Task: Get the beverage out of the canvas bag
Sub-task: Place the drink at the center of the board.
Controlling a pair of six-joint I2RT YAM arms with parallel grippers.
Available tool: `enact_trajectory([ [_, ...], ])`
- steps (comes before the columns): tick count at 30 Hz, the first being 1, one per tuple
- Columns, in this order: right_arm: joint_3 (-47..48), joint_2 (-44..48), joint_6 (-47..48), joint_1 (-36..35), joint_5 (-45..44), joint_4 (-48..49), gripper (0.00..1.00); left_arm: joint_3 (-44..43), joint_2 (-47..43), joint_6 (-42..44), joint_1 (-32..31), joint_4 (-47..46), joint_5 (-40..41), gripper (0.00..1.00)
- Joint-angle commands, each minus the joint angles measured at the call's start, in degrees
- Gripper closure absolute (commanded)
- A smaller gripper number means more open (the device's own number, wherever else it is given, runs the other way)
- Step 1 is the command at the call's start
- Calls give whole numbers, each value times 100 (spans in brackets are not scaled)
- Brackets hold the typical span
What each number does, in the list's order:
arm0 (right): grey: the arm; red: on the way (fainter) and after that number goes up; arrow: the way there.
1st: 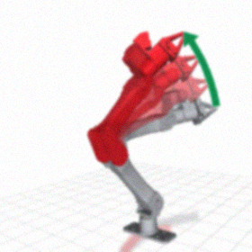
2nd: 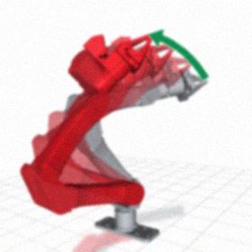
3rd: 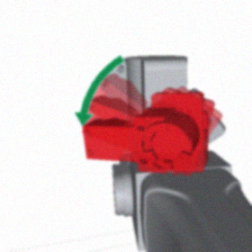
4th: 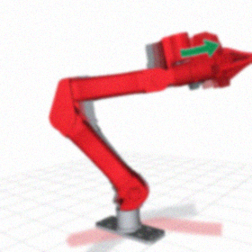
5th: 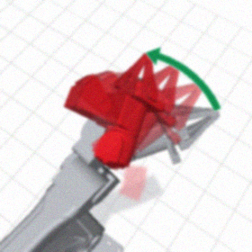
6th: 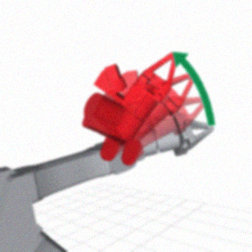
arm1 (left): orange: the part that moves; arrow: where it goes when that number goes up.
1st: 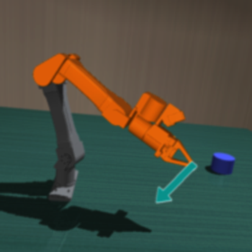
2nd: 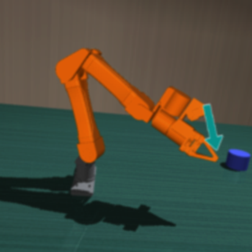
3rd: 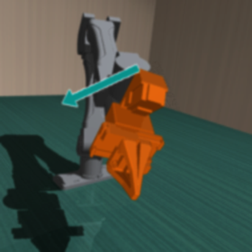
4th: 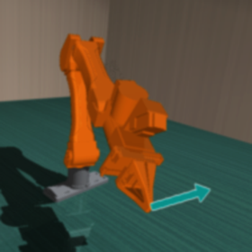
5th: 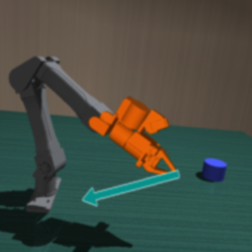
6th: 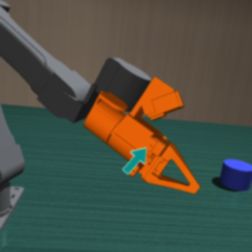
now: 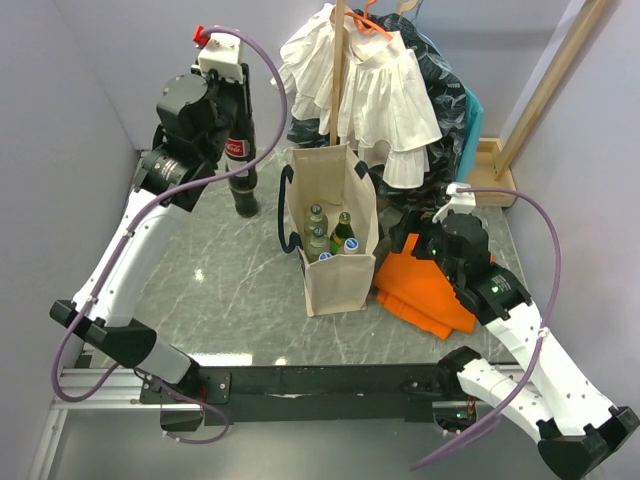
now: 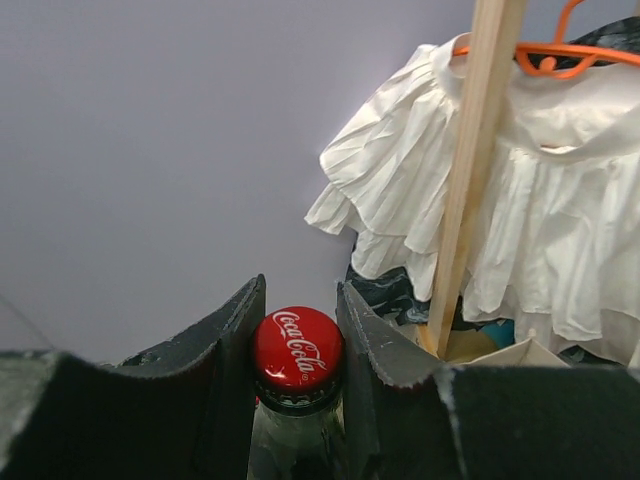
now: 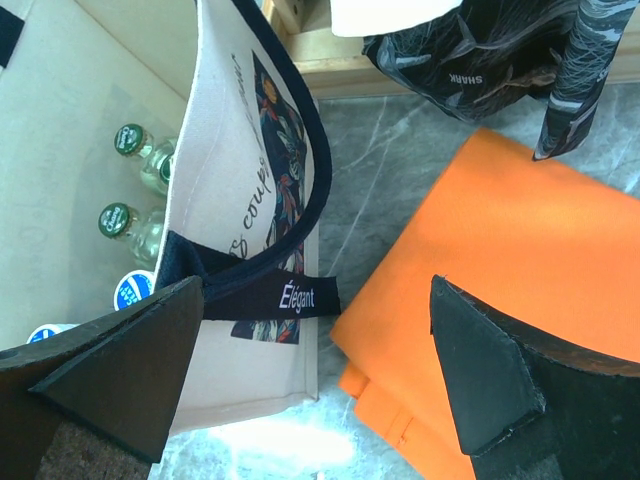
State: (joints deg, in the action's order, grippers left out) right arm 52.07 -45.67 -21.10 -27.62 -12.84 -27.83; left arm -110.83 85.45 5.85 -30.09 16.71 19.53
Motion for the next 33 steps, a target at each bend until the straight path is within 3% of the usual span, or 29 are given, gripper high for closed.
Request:
enact_trajectory([
  [1, -57, -74, 71, -16, -69, 226, 0, -63, -195, -277, 134, -1460, -476, 99],
  [21, -75, -311, 168, -7, -184, 305, 0, 447, 358, -550, 460, -2075, -889, 99],
  [33, -13, -425, 203, 46, -228, 279, 0, 1413, 455, -866, 565, -3138, -872, 99],
])
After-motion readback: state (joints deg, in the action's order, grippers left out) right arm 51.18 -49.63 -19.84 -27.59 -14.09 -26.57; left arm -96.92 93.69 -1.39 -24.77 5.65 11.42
